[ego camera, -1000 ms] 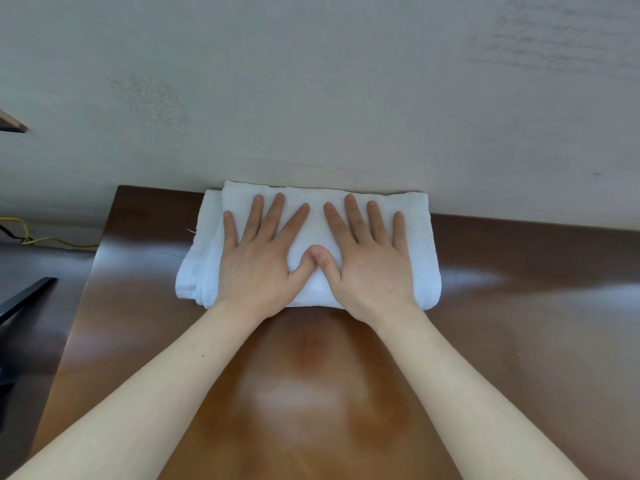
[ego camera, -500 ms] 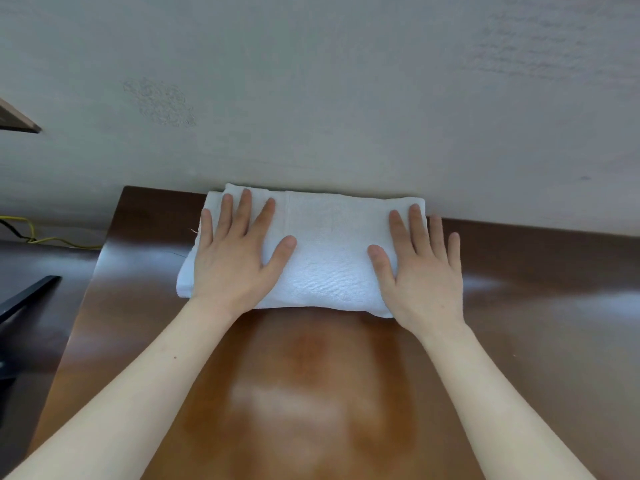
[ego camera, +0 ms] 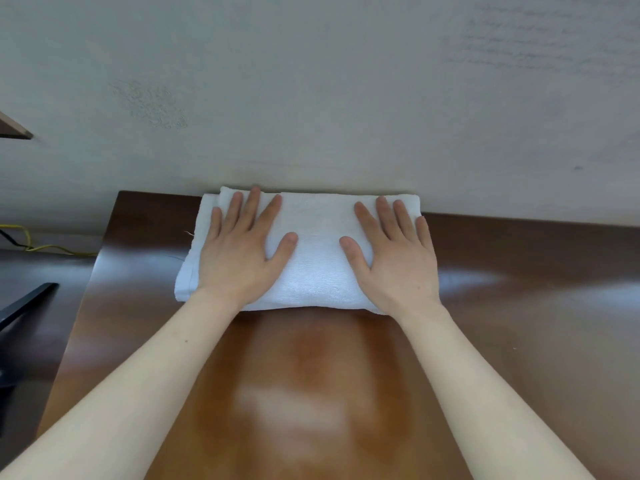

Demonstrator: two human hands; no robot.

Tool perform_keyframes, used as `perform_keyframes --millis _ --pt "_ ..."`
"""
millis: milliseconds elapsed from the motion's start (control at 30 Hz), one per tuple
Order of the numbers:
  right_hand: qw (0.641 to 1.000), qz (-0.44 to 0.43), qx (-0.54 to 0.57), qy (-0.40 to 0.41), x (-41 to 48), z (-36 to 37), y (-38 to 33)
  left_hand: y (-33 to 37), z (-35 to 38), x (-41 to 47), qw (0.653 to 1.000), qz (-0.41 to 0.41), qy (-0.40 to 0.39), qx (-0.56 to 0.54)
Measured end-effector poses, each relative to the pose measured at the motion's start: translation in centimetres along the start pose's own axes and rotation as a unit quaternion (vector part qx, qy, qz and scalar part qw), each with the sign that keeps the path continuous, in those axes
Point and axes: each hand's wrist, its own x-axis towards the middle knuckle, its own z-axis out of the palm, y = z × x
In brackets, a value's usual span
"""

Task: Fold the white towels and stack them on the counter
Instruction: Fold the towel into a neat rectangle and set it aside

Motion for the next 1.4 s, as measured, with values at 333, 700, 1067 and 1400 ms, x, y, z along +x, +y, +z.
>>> perform_keyframes --millis 333,700,1067,1400 --pt "0.999 0.015 0.026 0.035 -0.1 -1.4 -1.1 2.8 -1.4 -0.7 0.999 -0.001 0.015 -0.039" --pt "0.999 0.032 0.037 -0.020 0.8 -0.4 2.5 -0.5 -0.1 0.2 1.000 0.008 0.003 -0.015" --pt "0.999 -0.036 -0.006 -0.007 -0.6 -0.5 -1.0 1.7 -0.2 -0.5 0.998 0.040 0.007 -0.045" --pt "0.998 0.013 0.054 -0.005 -0.5 0.8 0.3 0.5 0.9 0.2 0.999 0.035 -0.003 -0.030"
